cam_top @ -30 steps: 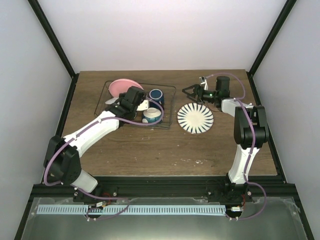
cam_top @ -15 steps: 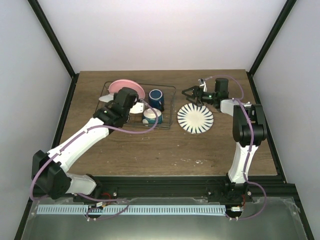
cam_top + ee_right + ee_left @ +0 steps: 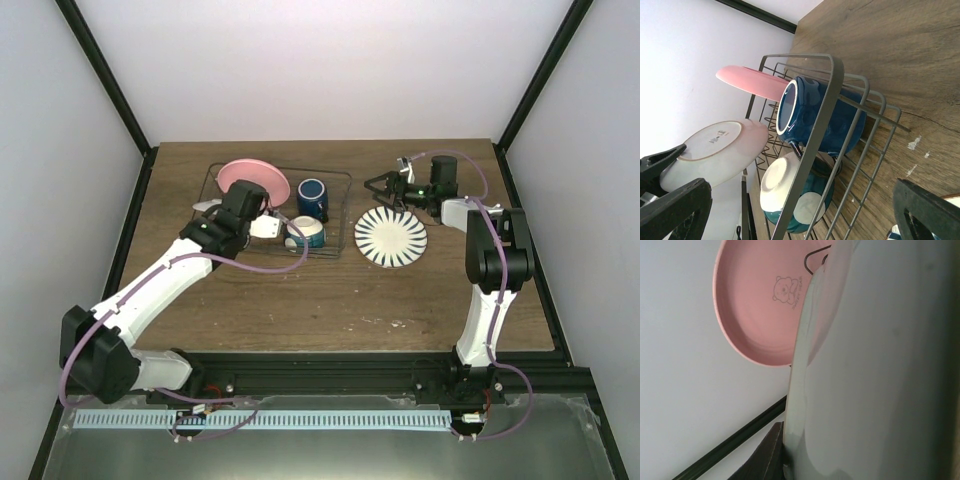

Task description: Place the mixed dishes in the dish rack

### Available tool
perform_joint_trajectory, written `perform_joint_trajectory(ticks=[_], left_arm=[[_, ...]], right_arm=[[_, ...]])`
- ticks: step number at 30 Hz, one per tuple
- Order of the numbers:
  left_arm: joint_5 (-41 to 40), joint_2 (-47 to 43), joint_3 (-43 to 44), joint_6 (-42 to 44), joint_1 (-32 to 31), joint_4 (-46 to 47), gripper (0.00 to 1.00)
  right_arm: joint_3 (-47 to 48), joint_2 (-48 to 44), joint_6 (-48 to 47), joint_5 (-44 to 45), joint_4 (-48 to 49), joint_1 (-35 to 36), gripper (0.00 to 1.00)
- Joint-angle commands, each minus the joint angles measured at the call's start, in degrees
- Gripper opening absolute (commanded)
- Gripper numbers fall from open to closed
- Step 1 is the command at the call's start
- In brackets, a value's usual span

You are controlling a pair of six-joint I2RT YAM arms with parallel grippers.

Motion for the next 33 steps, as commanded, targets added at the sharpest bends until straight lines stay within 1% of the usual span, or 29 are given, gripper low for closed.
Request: perform_joint_trajectory(ticks=[1, 11, 15, 21, 25, 30, 31, 33], left_arm=[[-0.4, -2.0, 0.3, 2.2, 1.2, 6.8, 0.00], [3.5, -0.4, -1.1, 3.0, 3.1, 9.4, 0.00], [4.8, 1.5, -2.9, 3.1, 3.4, 12.3, 0.00], [6.1, 4.3, -2.4, 2.0, 4.1, 13.7, 0.00], [6.1, 6.2, -3.1, 1.2, 4.4, 14.9, 0.00], [3.8, 8.4, -4.0, 0.4, 4.4, 17.6, 0.00], [3.6, 8.7, -3.8, -0.1, 4.4, 17.3, 0.01], [3.6, 9.2, -3.2, -1.0, 4.4, 16.5, 0.10]], right_arm=[[0.8, -0.2, 0.7, -0.7, 2.1, -0.4, 1.00], [0.1, -0.4, 1.3, 0.0, 2.9, -0.7, 1.00], [-0.4, -0.3, 1.8, 0.2, 3.4, -0.8, 1.00], [-0.6, -0.2, 2.2, 0.4, 3.7, -0.9, 1.00], [-0.2, 0.1, 2.1, 0.2, 3.3, -0.9, 1.00], [1.2, 1.0, 1.5, -0.5, 2.2, -0.9, 1.00], [1.5, 1.2, 1.3, -0.5, 1.8, -1.0, 1.00], [1.9, 1.4, 1.0, -0.7, 1.4, -1.1, 1.00]])
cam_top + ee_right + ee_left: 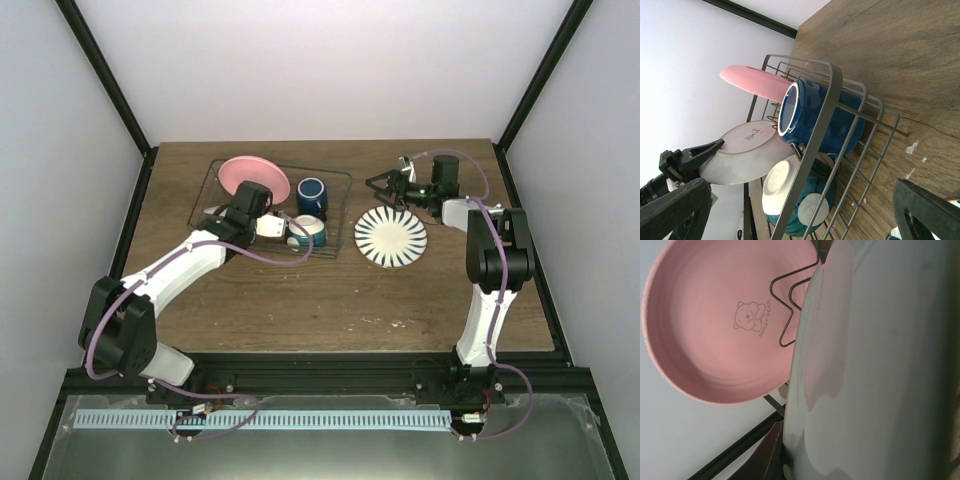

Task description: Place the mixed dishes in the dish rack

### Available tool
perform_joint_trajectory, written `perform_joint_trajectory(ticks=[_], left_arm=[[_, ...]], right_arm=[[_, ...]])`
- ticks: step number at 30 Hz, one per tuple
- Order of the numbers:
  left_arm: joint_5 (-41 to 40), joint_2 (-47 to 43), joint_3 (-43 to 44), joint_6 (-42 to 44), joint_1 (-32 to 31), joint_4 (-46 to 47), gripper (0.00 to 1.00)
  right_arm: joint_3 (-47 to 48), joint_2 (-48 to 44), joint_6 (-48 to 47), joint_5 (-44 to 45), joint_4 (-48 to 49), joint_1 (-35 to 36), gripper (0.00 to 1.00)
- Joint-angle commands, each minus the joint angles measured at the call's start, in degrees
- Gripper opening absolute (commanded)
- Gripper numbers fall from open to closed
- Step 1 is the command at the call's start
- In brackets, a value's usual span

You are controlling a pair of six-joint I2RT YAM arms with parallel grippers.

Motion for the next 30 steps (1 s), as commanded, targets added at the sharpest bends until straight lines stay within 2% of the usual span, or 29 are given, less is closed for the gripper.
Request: perform_joint_trajectory(ticks=[1, 6, 13, 14, 15, 16, 22, 30], left_arm=[[-1.9, 0.9, 1.3, -1.5, 0.3, 5.3, 0.14], [-2.4, 2.3, 2.5, -1.9, 0.4, 4.4, 0.32], [-3.8, 2.6, 4.4, 0.2, 1.6, 4.3, 0.66], [-4.1, 2.6, 4.6, 0.5, 1.7, 4.4, 0.73], [-4.4, 2.6, 4.7, 0.6, 1.8, 4.6, 0.93], [-4.6, 2.6, 4.9, 0.6, 1.9, 4.6, 0.99], [-3.9, 1.5, 8.7, -4.2, 1.7, -1.2, 1.00], [2.0, -2.6, 15.2, -15.2, -0.5, -9.5, 1.00]], right_arm=[[2.2, 1.4, -0.9, -0.9, -1.0, -0.6, 1.00], [2.4, 1.9, -1.0, -1.3, -1.2, -0.7, 1.00], [2.7, 2.1, -1.0, -1.5, -1.3, -0.9, 1.00], [2.8, 2.2, -0.9, -1.5, -1.2, -0.9, 1.00], [2.9, 2.3, -0.9, -1.6, -1.2, -1.0, 1.00], [3.0, 2.4, -1.0, -1.7, -1.2, -0.9, 1.00], [4.1, 3.0, -1.6, -2.1, -2.3, -1.0, 1.00], [7.2, 1.8, -8.9, 2.7, -12.3, -1.1, 1.00]])
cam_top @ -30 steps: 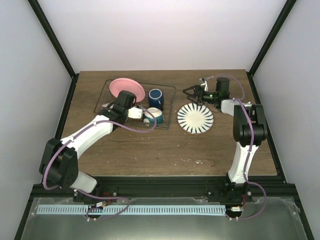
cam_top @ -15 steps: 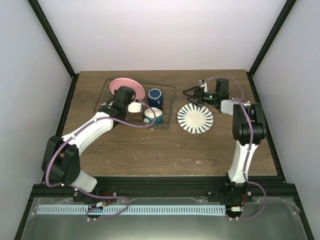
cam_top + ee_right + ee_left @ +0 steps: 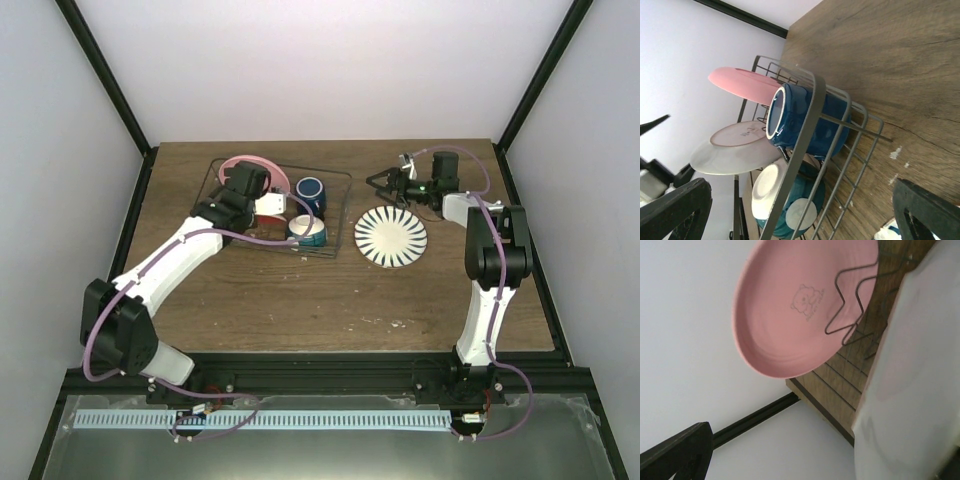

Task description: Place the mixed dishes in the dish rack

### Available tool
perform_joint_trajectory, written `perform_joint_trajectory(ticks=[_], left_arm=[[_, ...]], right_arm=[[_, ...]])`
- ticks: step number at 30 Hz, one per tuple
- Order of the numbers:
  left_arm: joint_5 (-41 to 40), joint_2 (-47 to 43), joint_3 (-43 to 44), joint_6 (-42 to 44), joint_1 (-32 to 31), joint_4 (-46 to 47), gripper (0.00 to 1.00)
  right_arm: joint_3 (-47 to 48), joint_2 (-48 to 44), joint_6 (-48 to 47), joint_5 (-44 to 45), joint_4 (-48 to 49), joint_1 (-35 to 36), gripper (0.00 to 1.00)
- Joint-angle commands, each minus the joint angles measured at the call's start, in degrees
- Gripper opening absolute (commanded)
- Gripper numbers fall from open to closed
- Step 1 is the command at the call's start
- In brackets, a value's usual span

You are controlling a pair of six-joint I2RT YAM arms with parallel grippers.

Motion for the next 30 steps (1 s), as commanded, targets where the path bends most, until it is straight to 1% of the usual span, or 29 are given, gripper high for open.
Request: perform_joint_trajectory(ticks=[1, 5, 14, 17, 20, 22, 23, 25, 27, 30], left_arm=[[4.6, -4.2, 6.0, -9.1, -1.6, -4.2, 1.00], [7.8, -5.5, 8.6, -12.0, -1.9, -6.4, 1.00], [7.2, -7.0, 5.2, -13.4, -2.5, -9.2, 1.00], [7.3, -7.7, 5.8, -14.8, -2.8, -7.2, 1.00], [6.8, -7.1, 7.9, -19.3, -3.6, -2.5, 1.00], [7.9, -4.6, 12.5, -25.9, -4.0, -3.2, 1.00], [9.3, -2.4, 17.7, -29.7, -4.1, -6.4, 1.00], [13.0, 3.6, 25.9, -37.6, -4.1, -11.5, 1.00], [17.6, 9.4, 33.7, -45.2, -4.1, -15.4, 1.00], [23.7, 17.1, 44.4, -53.6, -4.1, -19.7, 1.00]], right_arm=[[3.5, -0.6, -6.1, 2.8, -7.3, -0.6, 1.00], [3.7, -1.3, -7.9, 3.6, -9.8, -0.7, 1.00], [2.1, -2.2, -7.7, 3.4, -10.0, -0.7, 1.00], [2.1, -2.6, -8.3, 4.3, -10.7, -0.7, 1.00], [2.3, -3.4, -8.8, 5.9, -12.0, -1.2, 1.00], [2.1, -4.1, -8.1, 6.7, -12.5, -1.8, 1.00], [1.9, -4.5, -7.7, 7.3, -12.8, -2.2, 1.00], [1.5, -5.3, -7.1, 9.1, -14.0, -3.2, 0.99], [1.2, -6.3, -6.9, 11.4, -16.4, -4.3, 0.95], [0.2, -8.2, -7.0, 14.9, -20.9, -6.1, 0.92]])
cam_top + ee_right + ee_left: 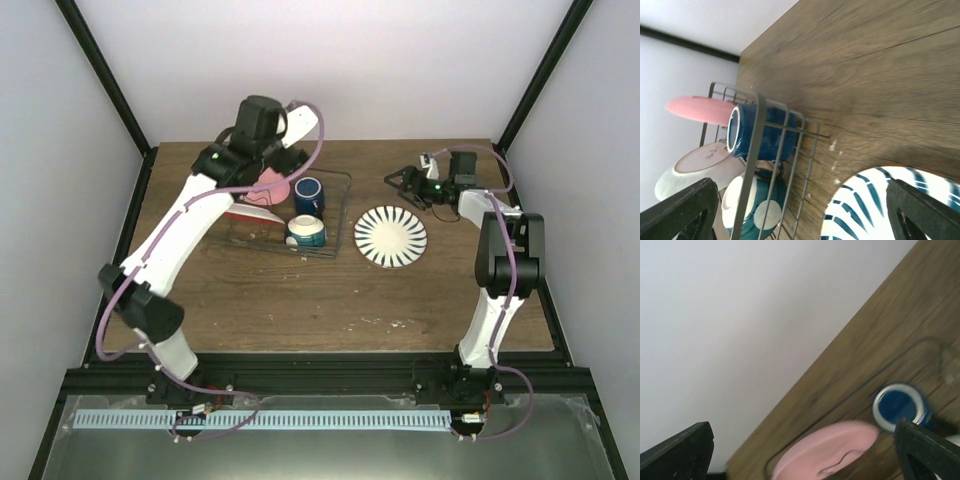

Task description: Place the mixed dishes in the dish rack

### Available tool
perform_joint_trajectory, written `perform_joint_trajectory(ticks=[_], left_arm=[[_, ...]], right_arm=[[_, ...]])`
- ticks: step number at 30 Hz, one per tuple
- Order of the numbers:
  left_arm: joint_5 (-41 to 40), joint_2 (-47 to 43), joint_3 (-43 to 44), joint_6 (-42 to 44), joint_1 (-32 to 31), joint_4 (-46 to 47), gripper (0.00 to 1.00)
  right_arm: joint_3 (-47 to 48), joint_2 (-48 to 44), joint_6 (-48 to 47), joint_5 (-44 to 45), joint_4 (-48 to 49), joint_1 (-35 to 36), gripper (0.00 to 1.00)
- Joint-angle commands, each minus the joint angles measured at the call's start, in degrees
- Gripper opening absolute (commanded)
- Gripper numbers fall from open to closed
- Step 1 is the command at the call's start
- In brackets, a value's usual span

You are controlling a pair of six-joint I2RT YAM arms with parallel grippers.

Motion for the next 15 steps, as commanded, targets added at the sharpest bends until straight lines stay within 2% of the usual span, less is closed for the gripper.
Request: perform_joint_trajectory(ticks=[1, 4, 11, 15], left_arm=[[10.8, 10.3, 12.5, -18.4, -0.3, -8.9, 1.00], [14.7, 14.4, 17.9, -23.6, -0.1, -10.2, 1.00], [20.7, 17.2, 18.8, -27.6, 0.7, -9.3, 1.00], [24.5, 18.7, 19.0, -28.7, 0.6, -9.3, 1.00]], right_arm=[[-1.7, -4.8, -0.3, 7.2, -7.3, -3.0, 0.91], [-2.9, -7.6, -2.3, 16.5, -13.0, -3.4, 0.90], [-6.2, -11.6, -4.5, 29.2, -23.9, -3.4, 0.89], [-8.2, -14.1, -4.7, 35.3, -27.3, -3.4, 0.81]])
